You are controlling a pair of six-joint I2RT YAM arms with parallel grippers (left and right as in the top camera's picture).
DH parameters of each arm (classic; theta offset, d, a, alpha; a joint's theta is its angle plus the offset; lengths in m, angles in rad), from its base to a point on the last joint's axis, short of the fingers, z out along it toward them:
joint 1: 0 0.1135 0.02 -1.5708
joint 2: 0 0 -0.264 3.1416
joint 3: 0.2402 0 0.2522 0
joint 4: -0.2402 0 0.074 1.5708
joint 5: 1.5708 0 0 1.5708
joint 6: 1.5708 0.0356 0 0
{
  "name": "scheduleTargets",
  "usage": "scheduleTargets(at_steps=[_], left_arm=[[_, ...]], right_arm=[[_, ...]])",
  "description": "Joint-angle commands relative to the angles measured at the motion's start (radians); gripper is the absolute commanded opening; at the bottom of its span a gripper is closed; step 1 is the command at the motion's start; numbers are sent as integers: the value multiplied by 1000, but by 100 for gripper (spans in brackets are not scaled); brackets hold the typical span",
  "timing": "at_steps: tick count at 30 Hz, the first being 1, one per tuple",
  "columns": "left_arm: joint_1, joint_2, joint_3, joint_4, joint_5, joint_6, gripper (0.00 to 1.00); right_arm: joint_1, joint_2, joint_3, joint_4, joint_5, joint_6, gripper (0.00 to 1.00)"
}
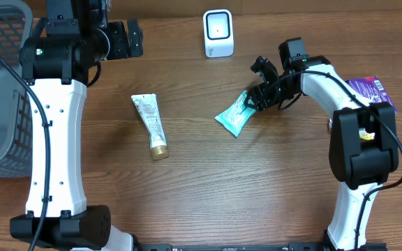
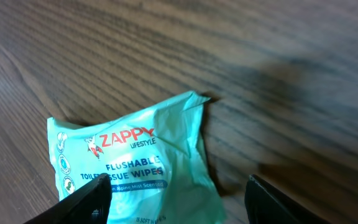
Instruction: Scan the item barcode
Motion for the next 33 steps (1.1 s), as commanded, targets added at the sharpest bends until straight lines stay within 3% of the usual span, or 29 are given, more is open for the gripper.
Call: scheduleTargets(at_steps=[1, 8, 12, 16, 20, 21, 22, 24, 26, 33], left_arm=[[-5, 8, 13, 0, -3, 19, 100], [-5, 8, 13, 0, -3, 19, 100], [-5, 8, 13, 0, -3, 19, 100], [-5, 8, 13, 0, -3, 19, 100], [-5, 8, 13, 0, -3, 19, 100], [-5, 8, 13, 0, -3, 19, 100], [-5, 8, 13, 0, -3, 19, 100], [-5, 8, 13, 0, -3, 19, 100], [-5, 8, 13, 0, -3, 19, 100], [-5, 8, 13, 0, -3, 19, 100]], right_arm=[[3, 41, -2, -9, -75, -10, 70], [3, 95, -2, -73, -189, -2, 66], [4, 97, -2, -115, -236, -1, 52], [4, 97, -2, -107, -240, 82, 30], [4, 97, -2, -90, -239, 132, 24], [4, 97, -2, -91, -239, 135, 24], [4, 97, -2, -91, -239, 146, 32], [4, 97, -2, -87, -239, 191, 60], [5, 97, -2, -79, -239, 234, 71], [45, 97, -2, -124, -117, 259, 73]])
